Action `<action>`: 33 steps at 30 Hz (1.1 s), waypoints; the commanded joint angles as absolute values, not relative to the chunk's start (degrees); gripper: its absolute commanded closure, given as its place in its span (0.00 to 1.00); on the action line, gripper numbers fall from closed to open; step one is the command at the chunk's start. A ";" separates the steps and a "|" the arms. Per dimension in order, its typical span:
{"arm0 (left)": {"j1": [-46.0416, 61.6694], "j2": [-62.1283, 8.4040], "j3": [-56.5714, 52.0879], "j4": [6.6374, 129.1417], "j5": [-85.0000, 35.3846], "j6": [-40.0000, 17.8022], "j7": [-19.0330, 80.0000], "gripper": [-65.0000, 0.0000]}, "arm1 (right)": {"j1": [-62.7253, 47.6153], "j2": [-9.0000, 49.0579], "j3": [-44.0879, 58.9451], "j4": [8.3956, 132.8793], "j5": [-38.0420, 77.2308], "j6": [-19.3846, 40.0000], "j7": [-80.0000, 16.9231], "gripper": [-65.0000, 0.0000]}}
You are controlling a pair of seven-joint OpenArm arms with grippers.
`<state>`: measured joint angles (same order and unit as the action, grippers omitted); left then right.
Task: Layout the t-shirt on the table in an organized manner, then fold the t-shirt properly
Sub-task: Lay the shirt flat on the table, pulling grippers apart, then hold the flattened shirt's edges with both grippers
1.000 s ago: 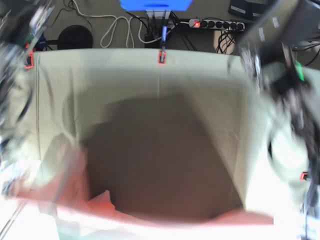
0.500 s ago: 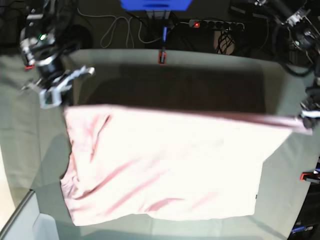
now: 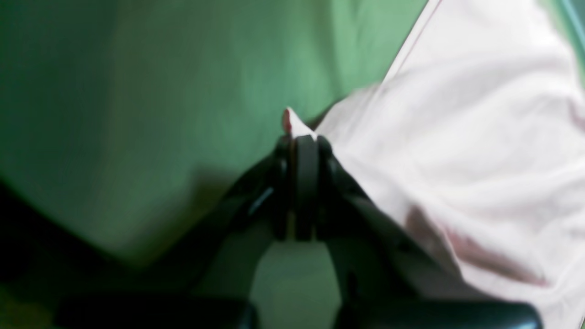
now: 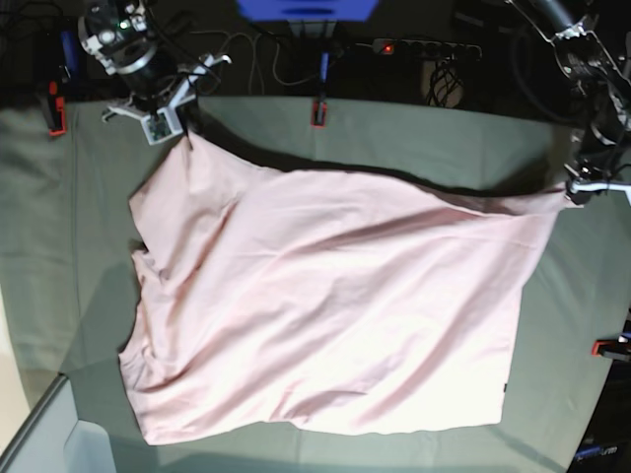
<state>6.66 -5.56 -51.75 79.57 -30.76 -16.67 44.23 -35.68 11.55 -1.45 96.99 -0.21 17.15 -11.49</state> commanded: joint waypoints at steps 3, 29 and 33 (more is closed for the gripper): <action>6.20 -6.37 -50.24 78.99 -31.78 -17.10 42.95 0.99 | -38.55 12.18 -1.19 99.38 0.04 17.10 -10.15 0.81; 5.93 -6.73 -50.42 79.34 -31.43 -17.10 42.51 1.00 | -5.85 12.97 9.89 73.63 0.31 17.19 -11.03 0.36; 5.76 -6.73 -50.42 79.34 -31.34 -17.10 42.51 1.00 | -5.49 12.97 9.89 71.69 0.31 17.19 -11.03 0.42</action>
<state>6.20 -5.85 -50.24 78.22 -30.70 -16.71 43.42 -6.20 12.38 9.69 70.83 -0.10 17.12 -12.62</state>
